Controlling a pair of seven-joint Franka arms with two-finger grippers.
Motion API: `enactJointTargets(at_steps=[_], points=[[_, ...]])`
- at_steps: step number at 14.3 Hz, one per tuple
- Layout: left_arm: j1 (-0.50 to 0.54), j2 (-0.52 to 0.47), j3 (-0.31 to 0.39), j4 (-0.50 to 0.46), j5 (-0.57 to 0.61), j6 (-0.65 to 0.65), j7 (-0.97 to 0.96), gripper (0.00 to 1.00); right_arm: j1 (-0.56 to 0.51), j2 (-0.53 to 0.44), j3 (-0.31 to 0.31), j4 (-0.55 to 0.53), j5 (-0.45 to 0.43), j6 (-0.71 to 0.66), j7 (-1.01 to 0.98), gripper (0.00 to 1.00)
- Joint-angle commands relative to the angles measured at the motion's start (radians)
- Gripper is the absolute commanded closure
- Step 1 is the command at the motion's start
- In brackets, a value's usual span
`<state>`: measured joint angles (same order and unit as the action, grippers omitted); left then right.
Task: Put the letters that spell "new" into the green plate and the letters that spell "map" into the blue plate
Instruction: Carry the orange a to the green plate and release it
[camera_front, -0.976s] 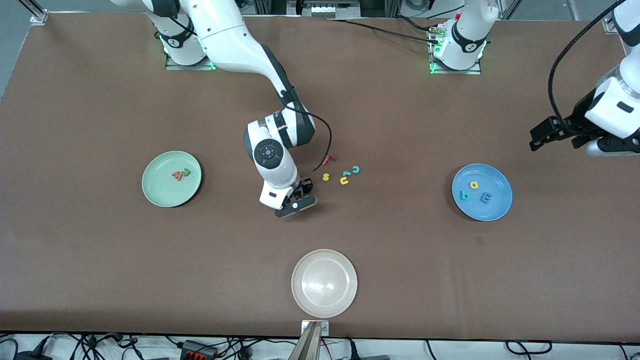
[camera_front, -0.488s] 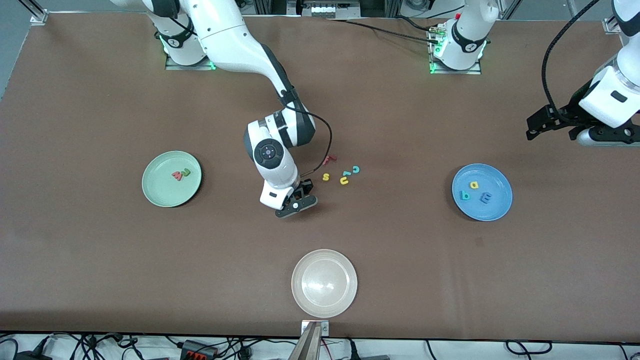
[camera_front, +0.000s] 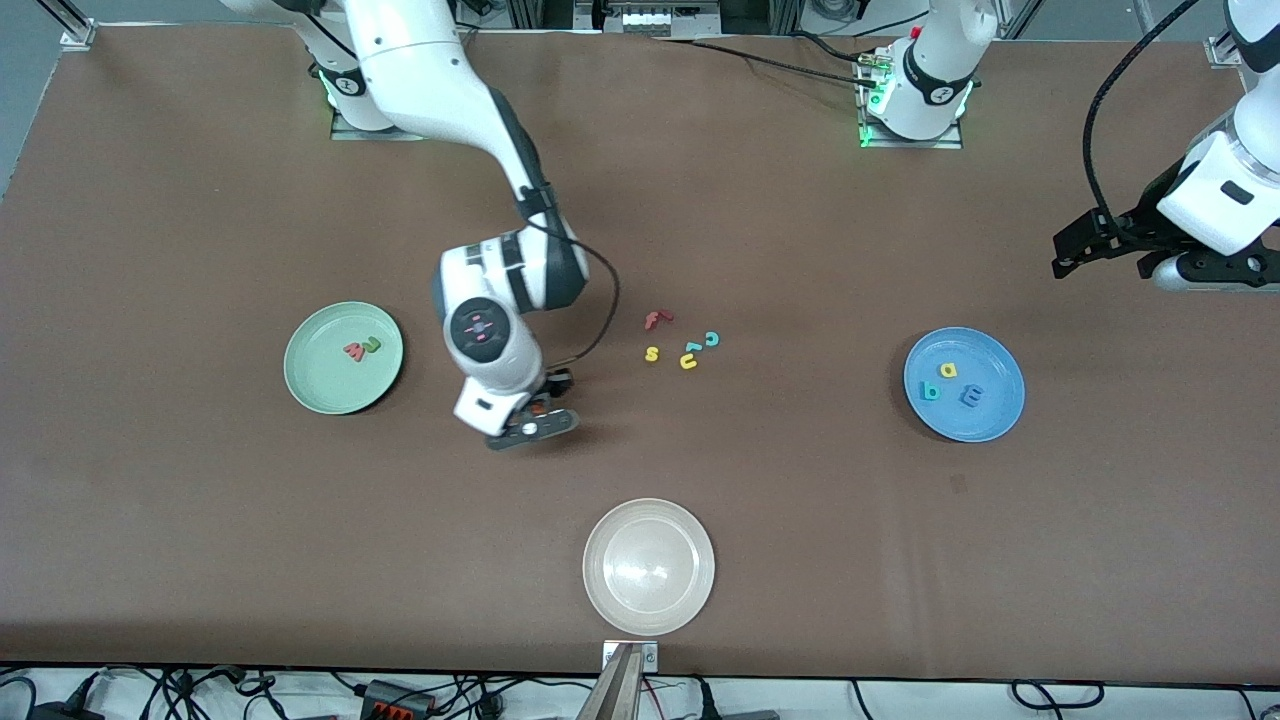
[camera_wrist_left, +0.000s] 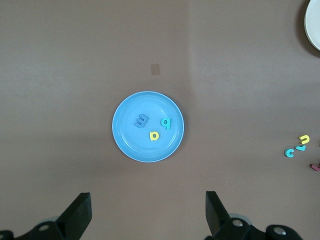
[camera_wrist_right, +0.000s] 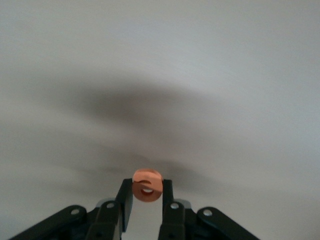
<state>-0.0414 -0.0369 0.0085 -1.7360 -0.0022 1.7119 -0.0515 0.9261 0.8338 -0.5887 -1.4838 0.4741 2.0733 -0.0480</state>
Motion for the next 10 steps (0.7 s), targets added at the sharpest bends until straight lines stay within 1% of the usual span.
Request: enactJointTargets(at_steps=[1,2,4,7,8,9,10], points=[[0.002,-0.006,0.008,0.009,-0.024,-0.032,0.025,0.0,0.037,-0.071,-0.133,-0.157,0.006,-0.073,-0.116,0.91],[0.002,-0.006,0.008,0.01,-0.024,-0.035,0.025,0.0,0.039,-0.08,-0.182,-0.218,0.008,-0.073,-0.204,0.91],[0.0,-0.006,0.008,0.012,-0.024,-0.032,0.027,0.0,0.049,-0.096,-0.265,-0.31,0.008,-0.073,-0.317,0.91],[0.0,-0.005,0.008,0.016,-0.024,-0.035,0.028,0.0,0.127,-0.119,-0.402,-0.452,0.012,-0.07,-0.387,0.91],[0.0,-0.006,0.008,0.016,-0.024,-0.035,0.028,0.0,0.152,-0.133,-0.434,-0.492,0.012,-0.071,-0.397,0.91],[-0.002,-0.005,0.008,0.016,-0.024,-0.035,0.028,0.0,0.163,-0.145,-0.453,-0.518,0.014,-0.074,-0.397,0.91],[-0.002,-0.006,0.008,0.016,-0.024,-0.037,0.028,0.0,0.165,-0.153,-0.456,-0.548,0.014,-0.073,-0.397,0.91]])
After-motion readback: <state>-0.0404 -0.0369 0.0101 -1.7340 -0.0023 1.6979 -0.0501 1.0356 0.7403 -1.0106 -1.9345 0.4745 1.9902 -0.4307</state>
